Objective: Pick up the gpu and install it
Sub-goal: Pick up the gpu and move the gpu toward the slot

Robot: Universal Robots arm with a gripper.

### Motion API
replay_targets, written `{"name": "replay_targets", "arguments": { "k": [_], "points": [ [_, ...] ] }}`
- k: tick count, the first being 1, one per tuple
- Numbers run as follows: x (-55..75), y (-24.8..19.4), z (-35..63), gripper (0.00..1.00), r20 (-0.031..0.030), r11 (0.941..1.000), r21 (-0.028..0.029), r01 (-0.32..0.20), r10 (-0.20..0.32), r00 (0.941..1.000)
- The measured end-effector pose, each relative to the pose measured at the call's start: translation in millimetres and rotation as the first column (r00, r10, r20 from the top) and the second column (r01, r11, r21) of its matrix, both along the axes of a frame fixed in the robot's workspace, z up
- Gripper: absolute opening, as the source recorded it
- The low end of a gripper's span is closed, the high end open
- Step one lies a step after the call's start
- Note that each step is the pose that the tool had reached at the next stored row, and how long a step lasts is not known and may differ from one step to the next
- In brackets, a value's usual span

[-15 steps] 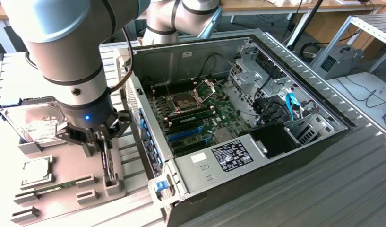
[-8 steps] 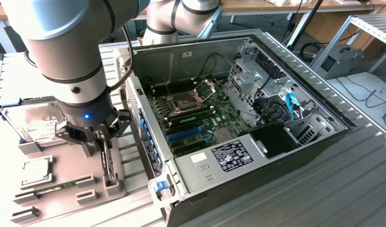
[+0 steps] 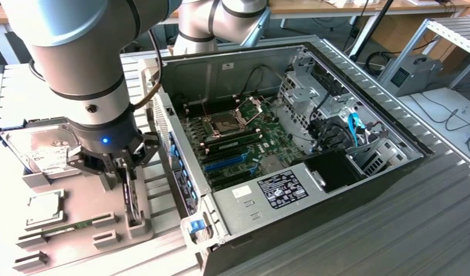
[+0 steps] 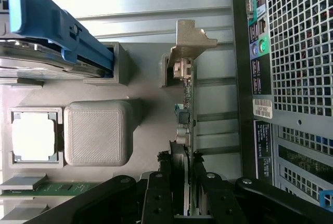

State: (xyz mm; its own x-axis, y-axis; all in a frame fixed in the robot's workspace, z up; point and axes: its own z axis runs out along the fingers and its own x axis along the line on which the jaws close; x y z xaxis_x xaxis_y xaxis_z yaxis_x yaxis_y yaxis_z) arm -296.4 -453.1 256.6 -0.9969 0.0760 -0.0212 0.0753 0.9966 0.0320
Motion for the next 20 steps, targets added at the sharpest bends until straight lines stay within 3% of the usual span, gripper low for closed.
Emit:
{"name": "replay_targets", "arguments": {
  "k": [20],
  "points": [
    [0.0, 0.0, 5.3, 0.26, 0.0, 1.0, 0.0, 0.0, 0.0, 1.0]
  ]
}}
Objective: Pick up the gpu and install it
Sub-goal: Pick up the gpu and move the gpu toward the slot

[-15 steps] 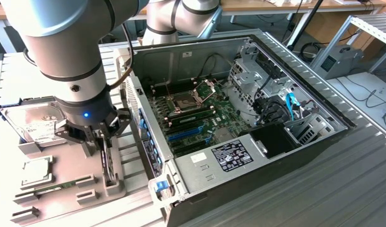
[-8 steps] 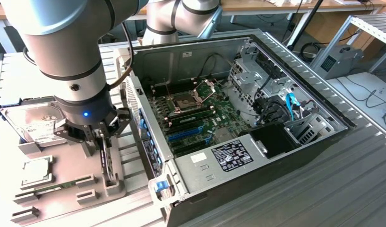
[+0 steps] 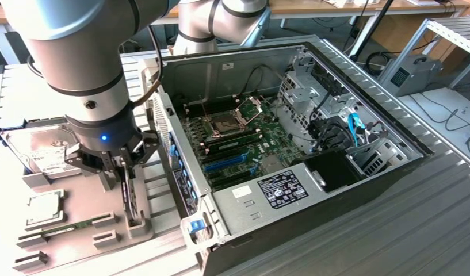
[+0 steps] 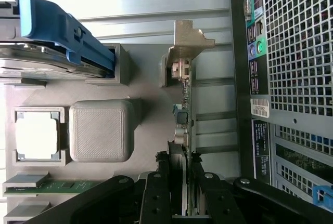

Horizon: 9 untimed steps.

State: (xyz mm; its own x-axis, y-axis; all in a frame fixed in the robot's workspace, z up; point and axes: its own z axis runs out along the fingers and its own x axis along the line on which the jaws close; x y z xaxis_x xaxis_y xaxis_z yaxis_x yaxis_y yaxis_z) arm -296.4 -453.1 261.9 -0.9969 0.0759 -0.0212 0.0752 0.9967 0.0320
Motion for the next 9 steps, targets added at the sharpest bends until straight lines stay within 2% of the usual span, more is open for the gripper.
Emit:
{"name": "replay_targets", "arguments": {
  "k": [9],
  "points": [
    [0.0, 0.0, 3.6, 0.26, 0.0, 1.0, 0.0, 0.0, 0.0, 1.0]
  ]
}}
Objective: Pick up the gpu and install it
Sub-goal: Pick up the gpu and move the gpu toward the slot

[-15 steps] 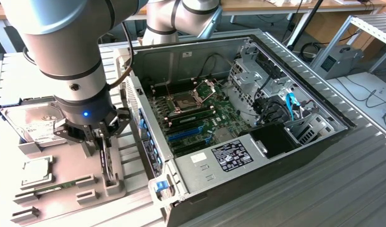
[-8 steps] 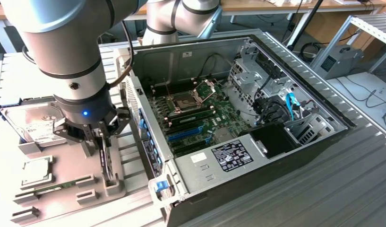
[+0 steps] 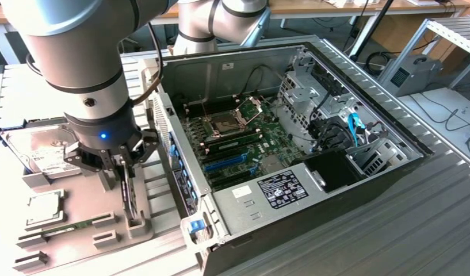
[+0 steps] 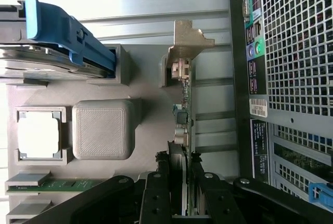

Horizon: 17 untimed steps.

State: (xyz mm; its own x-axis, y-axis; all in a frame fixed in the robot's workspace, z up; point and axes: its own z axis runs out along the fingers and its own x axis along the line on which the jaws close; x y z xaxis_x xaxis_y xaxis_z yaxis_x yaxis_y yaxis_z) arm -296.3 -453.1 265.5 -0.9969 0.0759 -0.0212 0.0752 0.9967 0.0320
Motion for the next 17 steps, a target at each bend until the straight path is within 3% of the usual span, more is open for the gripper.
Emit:
{"name": "replay_targets", "arguments": {
  "k": [17],
  "points": [
    [0.0, 0.0, 5.5, 0.26, 0.0, 1.0, 0.0, 0.0, 0.0, 1.0]
  ]
}}
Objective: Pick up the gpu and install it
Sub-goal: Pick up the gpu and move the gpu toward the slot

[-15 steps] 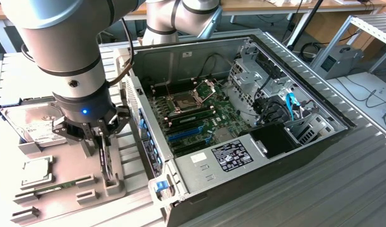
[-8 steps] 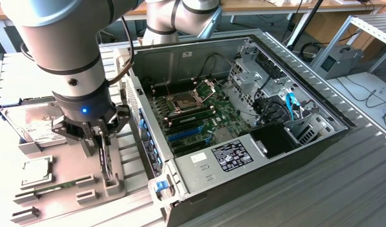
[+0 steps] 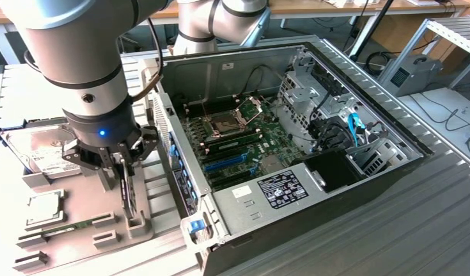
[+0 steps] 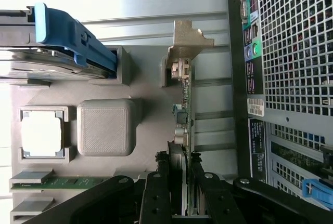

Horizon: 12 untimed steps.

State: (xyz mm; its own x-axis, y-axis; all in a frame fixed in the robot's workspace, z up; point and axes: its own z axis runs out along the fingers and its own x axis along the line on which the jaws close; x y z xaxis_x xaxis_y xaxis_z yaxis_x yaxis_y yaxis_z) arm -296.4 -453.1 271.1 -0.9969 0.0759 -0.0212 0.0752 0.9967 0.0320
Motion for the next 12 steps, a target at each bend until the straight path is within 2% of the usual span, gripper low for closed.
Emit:
{"name": "replay_targets", "arguments": {
  "k": [12],
  "points": [
    [0.0, 0.0, 3.9, 0.26, 0.0, 1.0, 0.0, 0.0, 0.0, 1.0]
  ]
}}
